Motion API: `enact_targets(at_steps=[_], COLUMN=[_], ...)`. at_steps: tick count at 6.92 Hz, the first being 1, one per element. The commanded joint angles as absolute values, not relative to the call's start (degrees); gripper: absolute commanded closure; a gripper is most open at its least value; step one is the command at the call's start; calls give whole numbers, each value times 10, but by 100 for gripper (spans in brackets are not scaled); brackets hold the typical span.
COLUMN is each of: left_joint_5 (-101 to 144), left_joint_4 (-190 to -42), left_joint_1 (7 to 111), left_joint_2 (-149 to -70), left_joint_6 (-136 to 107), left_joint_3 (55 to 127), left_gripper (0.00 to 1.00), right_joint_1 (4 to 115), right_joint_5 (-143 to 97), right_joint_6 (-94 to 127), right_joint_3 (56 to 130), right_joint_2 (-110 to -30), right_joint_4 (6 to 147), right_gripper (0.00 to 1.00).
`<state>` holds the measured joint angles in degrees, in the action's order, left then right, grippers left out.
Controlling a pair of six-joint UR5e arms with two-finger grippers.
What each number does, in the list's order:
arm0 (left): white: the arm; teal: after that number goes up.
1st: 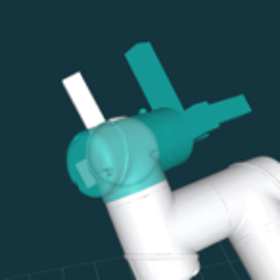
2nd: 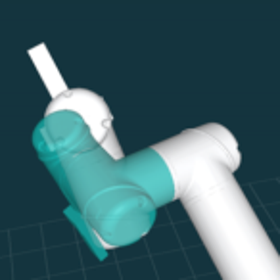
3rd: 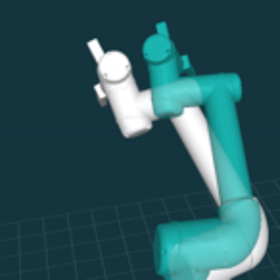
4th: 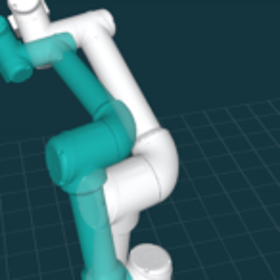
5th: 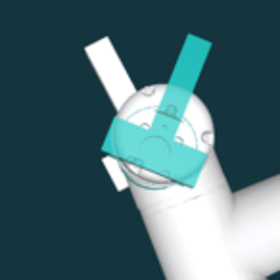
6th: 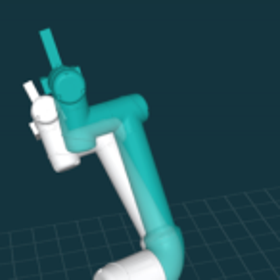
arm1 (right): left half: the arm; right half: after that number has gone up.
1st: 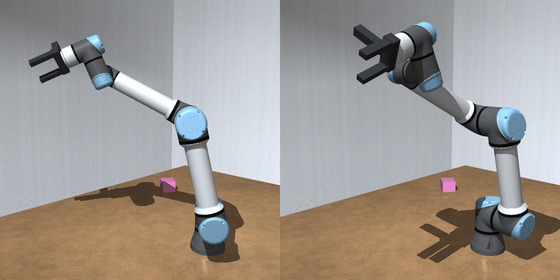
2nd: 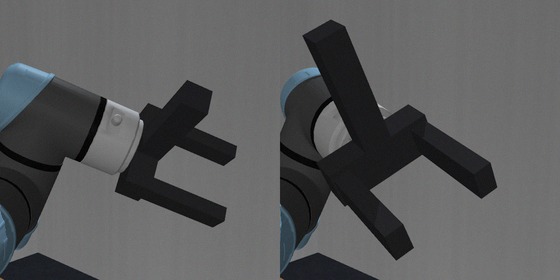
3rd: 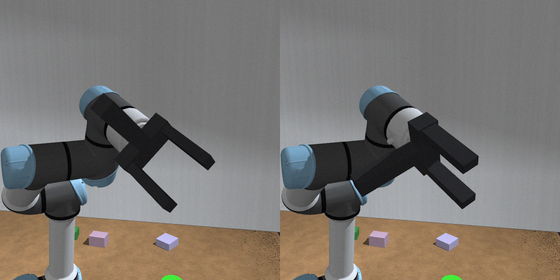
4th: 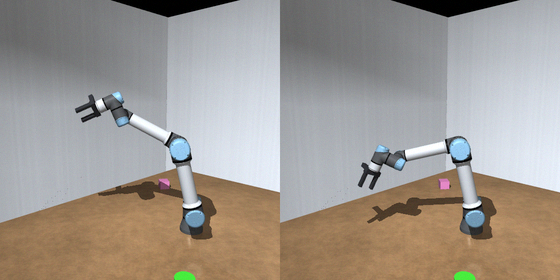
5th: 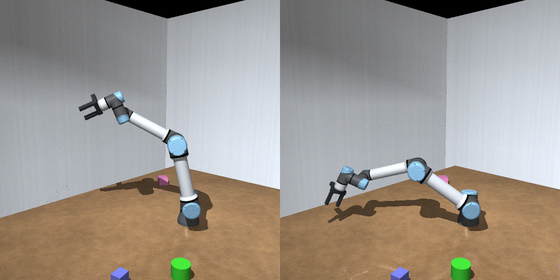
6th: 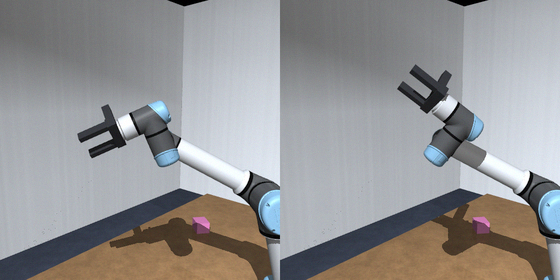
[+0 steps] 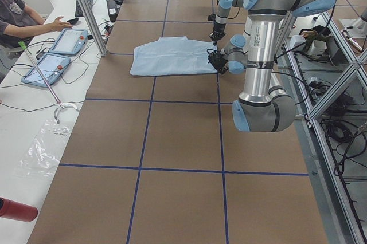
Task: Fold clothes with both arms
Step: 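Lower the left gripper to the shirt corner nearest the robot, then grasp the near shirt edge with both grippers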
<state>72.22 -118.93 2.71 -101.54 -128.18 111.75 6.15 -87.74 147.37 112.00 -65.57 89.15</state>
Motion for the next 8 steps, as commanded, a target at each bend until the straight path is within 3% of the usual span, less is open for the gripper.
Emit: enact_targets(at_steps=[1,5,6,7,8], left_joint_5=[722,721,720,720,720], left_joint_4=[-1189,-1184,-1183,-1182,-1178], left_joint_1=[25,16,16,16,16], left_joint_2=[-1015,-1018,-1018,-1018,-1018], left_joint_6=[-1283,-1303,-1309,-1317,-1317], left_joint_3=[1113,1115,1116,1120,1121], left_gripper=[14,35,51,94,100], right_joint_1=[62,62,62,62,62], right_joint_5=[-876,-876,-876,-876,-875], right_joint_6=[1474,1474,1474,1475,1475], right_joint_3=[1121,1121,1121,1121,1121], right_joint_2=[-657,-657,-657,-657,-657], right_joint_4=[891,891,892,892,892], right_gripper=[100,100,100,100,100])
